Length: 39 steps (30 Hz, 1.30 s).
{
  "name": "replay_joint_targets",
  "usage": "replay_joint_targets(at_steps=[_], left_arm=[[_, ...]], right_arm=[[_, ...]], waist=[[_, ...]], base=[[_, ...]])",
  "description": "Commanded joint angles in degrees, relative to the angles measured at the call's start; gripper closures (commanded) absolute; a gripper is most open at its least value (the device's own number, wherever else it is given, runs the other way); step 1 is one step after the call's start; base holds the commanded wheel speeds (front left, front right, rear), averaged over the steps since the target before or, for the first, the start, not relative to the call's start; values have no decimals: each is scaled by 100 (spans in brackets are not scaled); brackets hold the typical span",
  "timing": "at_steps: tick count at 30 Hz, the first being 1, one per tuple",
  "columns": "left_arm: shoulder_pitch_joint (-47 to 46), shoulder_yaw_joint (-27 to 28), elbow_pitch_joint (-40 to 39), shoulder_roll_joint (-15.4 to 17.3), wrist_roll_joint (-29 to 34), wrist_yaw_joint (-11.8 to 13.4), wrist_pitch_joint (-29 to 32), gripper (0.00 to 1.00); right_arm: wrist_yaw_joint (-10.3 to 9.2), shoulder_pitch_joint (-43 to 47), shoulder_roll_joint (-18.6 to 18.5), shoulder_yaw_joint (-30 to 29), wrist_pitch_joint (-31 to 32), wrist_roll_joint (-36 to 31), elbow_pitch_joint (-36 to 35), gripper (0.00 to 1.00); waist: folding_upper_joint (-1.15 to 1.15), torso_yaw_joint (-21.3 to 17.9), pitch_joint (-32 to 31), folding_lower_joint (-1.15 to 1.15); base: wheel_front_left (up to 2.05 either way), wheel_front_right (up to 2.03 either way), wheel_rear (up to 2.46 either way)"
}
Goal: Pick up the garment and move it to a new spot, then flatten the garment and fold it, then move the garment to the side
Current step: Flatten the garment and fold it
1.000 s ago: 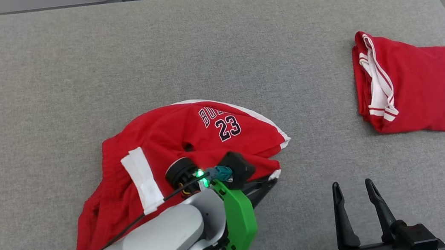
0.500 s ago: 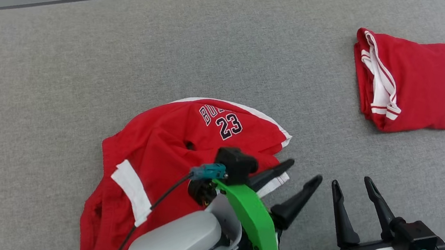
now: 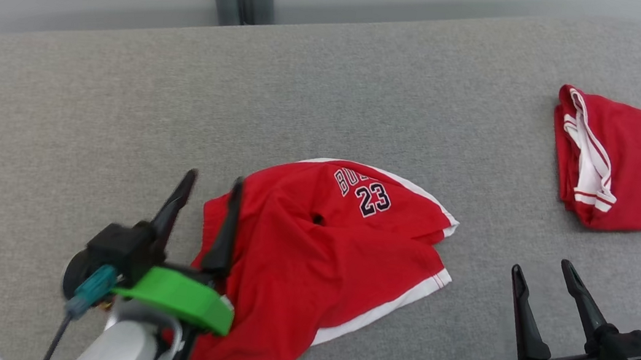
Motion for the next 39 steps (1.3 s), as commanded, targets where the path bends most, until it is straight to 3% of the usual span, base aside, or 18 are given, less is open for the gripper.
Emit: replay_joint_targets(at_steps=[1, 5, 8, 13, 18, 32, 36, 39], left_arm=[[405, 321, -114, 27, 233, 11, -14, 0], [1479, 1446, -358, -112, 828, -260, -15, 0], [2103, 2110, -358, -319, 1305, -675, -15, 0], [2551, 2777, -304, -687, 1882, -1405, -15, 0], [2715, 3120, -297, -908, 2175, -1713, -16, 0], [2668, 2743, -98, -912, 2133, -1772, -16, 0], [2658, 1888, 173, -496, 1644, -1765, -15, 0], [2430, 1089, 394, 59, 1205, -1761, 46, 0]], right_arm=[[1, 104, -14, 4, -17, -46, -33, 0], [0, 225, 64, -50, -16, -94, -96, 0], [1, 335, 127, -71, -17, -161, -82, 0], [1, 481, 174, -106, -16, -281, 43, 0], [1, 486, 262, -137, -16, -384, 194, 0], [1, 369, 274, -55, -17, -314, 301, 0], [0, 268, 17, 213, -16, -195, 853, 0], [0, -98, -157, 398, -17, -88, 1470, 0]], waist=[[0, 368, -356, 0], [0, 601, -514, 0], [0, 770, -612, 0], [0, 974, -709, 0], [0, 1018, -805, 0], [0, 964, -873, 0], [0, 929, -846, 0], [0, 911, -797, 0]], base=[[0, 0, 0], [0, 0, 0], [0, 0, 0], [0, 0, 0], [0, 0, 0], [0, 0, 0], [0, 0, 0], [0, 0, 0]])
